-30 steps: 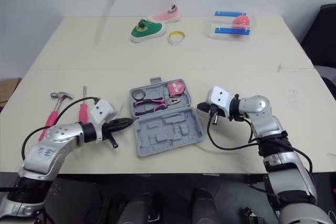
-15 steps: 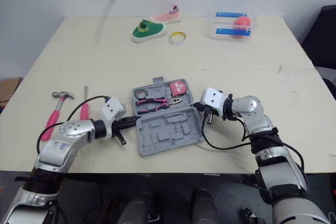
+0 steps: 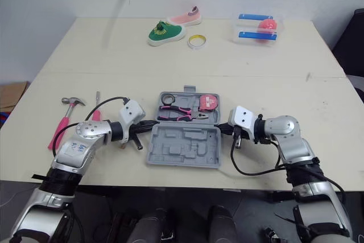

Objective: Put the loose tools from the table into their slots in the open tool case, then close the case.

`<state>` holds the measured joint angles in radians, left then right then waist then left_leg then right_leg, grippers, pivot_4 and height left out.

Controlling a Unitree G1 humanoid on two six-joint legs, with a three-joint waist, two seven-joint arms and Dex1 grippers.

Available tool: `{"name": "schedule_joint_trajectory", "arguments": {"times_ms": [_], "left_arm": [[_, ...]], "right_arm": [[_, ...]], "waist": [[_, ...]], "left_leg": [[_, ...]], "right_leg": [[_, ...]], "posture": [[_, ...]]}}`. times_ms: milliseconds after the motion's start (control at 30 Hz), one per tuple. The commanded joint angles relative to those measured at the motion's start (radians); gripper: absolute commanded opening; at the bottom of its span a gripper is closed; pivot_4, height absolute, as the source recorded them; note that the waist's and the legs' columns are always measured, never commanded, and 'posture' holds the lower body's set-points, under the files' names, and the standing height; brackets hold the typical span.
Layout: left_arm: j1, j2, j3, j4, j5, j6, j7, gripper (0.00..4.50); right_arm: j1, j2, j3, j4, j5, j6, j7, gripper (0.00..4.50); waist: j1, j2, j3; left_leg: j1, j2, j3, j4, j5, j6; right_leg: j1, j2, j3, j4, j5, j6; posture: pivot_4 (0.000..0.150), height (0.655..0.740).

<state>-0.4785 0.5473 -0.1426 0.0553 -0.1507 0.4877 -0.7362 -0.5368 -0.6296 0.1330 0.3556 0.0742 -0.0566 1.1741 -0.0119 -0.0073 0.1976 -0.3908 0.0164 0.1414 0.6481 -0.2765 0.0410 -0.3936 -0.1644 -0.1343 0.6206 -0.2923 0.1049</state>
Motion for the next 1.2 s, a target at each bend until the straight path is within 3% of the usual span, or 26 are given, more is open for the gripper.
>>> {"name": "schedule_joint_trajectory", "arguments": {"times_ms": [33,267,367,400,500,600,733,900,967,1200], "left_arm": [[0.008,0.009,0.024,-0.007,-0.007,-0.015,-0.014,0.06],[0.139,0.168,0.214,-0.17,-0.146,-0.057,-0.165,0.06],[0.264,0.217,0.457,-0.225,-0.273,-0.112,-0.226,0.06],[0.31,0.237,0.528,-0.21,-0.275,-0.157,-0.241,0.28],[0.415,0.28,0.727,-0.101,-0.297,-0.169,-0.227,1.19],[0.496,0.329,0.893,0.067,-0.284,-0.223,-0.209,2.58],[0.593,0.388,1.028,0.292,-0.251,-0.305,-0.192,4.46],[0.651,0.432,1.109,0.518,-0.228,-0.422,-0.117,4.46],[0.676,0.444,1.092,0.546,-0.206,-0.443,-0.105,4.46],[0.683,0.436,1.067,0.537,-0.226,-0.456,-0.124,4.46]], "right_arm": [[0.0,-0.009,-0.021,-0.012,0.016,0.013,-0.015,0.01],[0.043,-0.106,-0.111,-0.005,0.085,-0.038,0.03,0.01],[0.117,-0.183,-0.218,-0.013,0.167,-0.088,0.083,0.01],[0.141,-0.206,-0.255,-0.009,0.187,-0.089,0.088,0.0],[0.221,-0.272,-0.342,0.022,0.209,-0.099,0.082,0.94],[0.288,-0.305,-0.433,0.087,0.223,-0.15,0.051,2.41],[0.323,-0.334,-0.493,0.256,0.149,-0.396,-0.028,4.48],[0.322,-0.365,-0.544,0.468,0.199,-0.449,-0.007,4.48],[0.311,-0.364,-0.557,0.492,0.244,-0.376,0.041,4.48],[0.259,-0.334,-0.538,0.514,0.25,-0.412,0.096,4.48]], "waist": [[0.001,0.0,0.0],[-0.011,0.0,0.001],[-0.014,0.0,0.001],[-0.014,0.0,0.001],[-0.017,0.0,0.001],[-0.017,0.0,0.002],[-0.018,0.0,0.002],[-0.018,0.0,0.002],[-0.017,0.0,0.002],[-0.021,0.0,0.002]], "left_leg": [[0.0,0.0,0.0,0.0,0.0,0.0],[-0.002,0.0,0.0,-0.002,0.0,-0.001],[-0.003,0.001,0.0,-0.001,-0.002,0.0],[-0.003,0.001,0.0,-0.001,-0.002,0.001],[-0.002,0.001,0.001,-0.001,-0.003,0.001],[0.0,0.002,0.002,-0.001,-0.007,-0.003],[0.001,0.002,0.002,-0.002,-0.011,-0.002],[0.0,0.002,0.003,-0.003,-0.012,-0.004],[0.0,0.002,0.003,-0.004,-0.013,-0.006],[0.0,0.003,0.004,-0.005,-0.017,-0.002]], "right_leg": [[0.0,0.0,0.0,0.0,0.0,0.0],[-0.002,0.0,0.0,0.0,0.0,0.0],[-0.001,0.001,0.0,-0.001,0.0,0.0],[-0.001,0.0,0.0,-0.002,0.0,0.0],[-0.001,0.0,0.0,-0.006,0.0,0.0],[0.0,0.001,0.0,-0.006,0.0,0.0],[-0.001,0.0,0.001,-0.007,0.0,0.001],[-0.003,0.0,0.005,-0.009,0.0,0.001],[-0.003,-0.001,0.009,-0.011,0.0,0.0],[-0.004,-0.001,0.012,-0.012,0.0,0.0]], "posture": [[0.15,0.74],[0.15,0.74],[0.15,0.74],[0.15,0.74],[0.15,0.74],[0.15,0.74],[0.15,0.74],[0.15,0.74],[0.15,0.74],[0.15,0.74]]}}
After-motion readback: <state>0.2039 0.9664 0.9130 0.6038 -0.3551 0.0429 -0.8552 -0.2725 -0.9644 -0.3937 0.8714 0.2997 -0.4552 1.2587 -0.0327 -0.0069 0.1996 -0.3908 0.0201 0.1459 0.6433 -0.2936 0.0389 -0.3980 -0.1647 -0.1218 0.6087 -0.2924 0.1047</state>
